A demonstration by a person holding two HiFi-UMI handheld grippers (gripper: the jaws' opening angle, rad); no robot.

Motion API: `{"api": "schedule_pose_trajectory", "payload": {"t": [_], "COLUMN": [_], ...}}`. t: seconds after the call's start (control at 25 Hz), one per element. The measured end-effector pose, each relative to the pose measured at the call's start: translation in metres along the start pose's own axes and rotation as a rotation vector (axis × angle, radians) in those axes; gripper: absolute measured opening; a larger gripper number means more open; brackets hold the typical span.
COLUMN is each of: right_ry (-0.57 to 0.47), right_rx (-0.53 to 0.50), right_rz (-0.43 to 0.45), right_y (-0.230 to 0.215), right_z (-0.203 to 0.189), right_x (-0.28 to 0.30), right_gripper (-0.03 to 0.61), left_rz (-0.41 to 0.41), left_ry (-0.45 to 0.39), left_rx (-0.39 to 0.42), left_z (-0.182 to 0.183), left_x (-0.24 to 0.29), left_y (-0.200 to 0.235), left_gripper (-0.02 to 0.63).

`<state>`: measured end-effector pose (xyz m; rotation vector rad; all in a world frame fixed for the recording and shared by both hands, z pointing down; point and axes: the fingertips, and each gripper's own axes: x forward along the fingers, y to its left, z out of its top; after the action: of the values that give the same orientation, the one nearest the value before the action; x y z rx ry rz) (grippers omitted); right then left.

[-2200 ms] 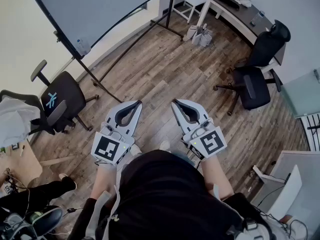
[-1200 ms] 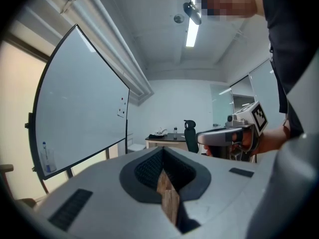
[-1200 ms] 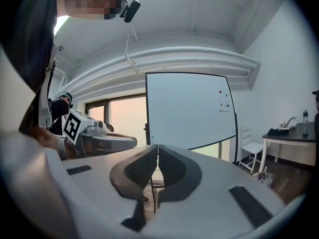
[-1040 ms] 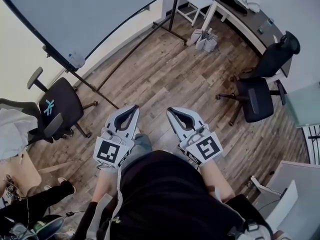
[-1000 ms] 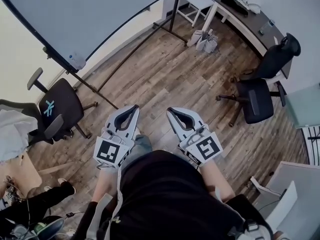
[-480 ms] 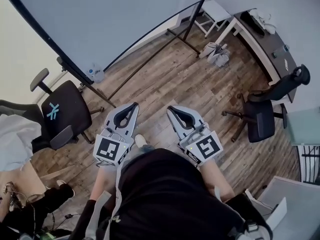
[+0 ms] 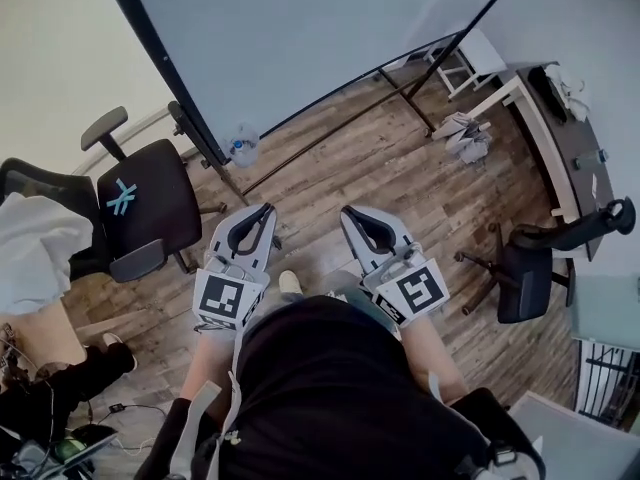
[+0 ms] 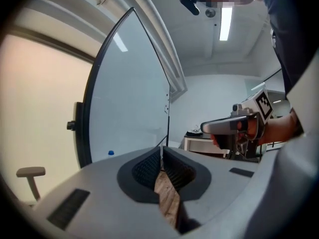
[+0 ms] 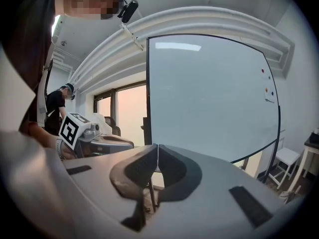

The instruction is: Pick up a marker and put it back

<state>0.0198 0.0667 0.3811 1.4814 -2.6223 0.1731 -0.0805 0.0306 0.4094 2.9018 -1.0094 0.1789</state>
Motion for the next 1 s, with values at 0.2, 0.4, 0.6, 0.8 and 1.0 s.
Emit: {"api": "schedule_pose_trajectory", "payload": {"t": [0.2,0.4,0.6,0.8,1.0], "right_ry": [0.021,0.049,0.075,0.093,0.094], "right_rx": [0.000,-0.014,-0.045,-0.063,-0.061], "right_rz": [0.060,0.122,0.178,0.207,0.210], "right_y": [-0.004,-0.021,-0.039,-0.065,-0.088], "right_z": [0.000,0.004,0.008,0.006,0.007], "right_x": [0.028,0.051,0.072,0.083,0.092], "right_gripper": [0.017,0.017,0.017,0.017,0.017], "left_rz": [0.076,0.143,0.215,0.305,0.369], "left_ry": [0.008,0.031,0.060,0.076,0.086], "left_rx": [-0.008,-0.017,-0.013,-0.003,-0.015], "left_z": [-0.012,-0.020,-0.032,-0.038,-0.043], "left_x": [0.001,0.015,0.028,0.046,0.060], "left_y": [0.025,0.044,0.066,0.085,0.102], "left_gripper": [0.009,0.017,0.038,0.058,0.075]}}
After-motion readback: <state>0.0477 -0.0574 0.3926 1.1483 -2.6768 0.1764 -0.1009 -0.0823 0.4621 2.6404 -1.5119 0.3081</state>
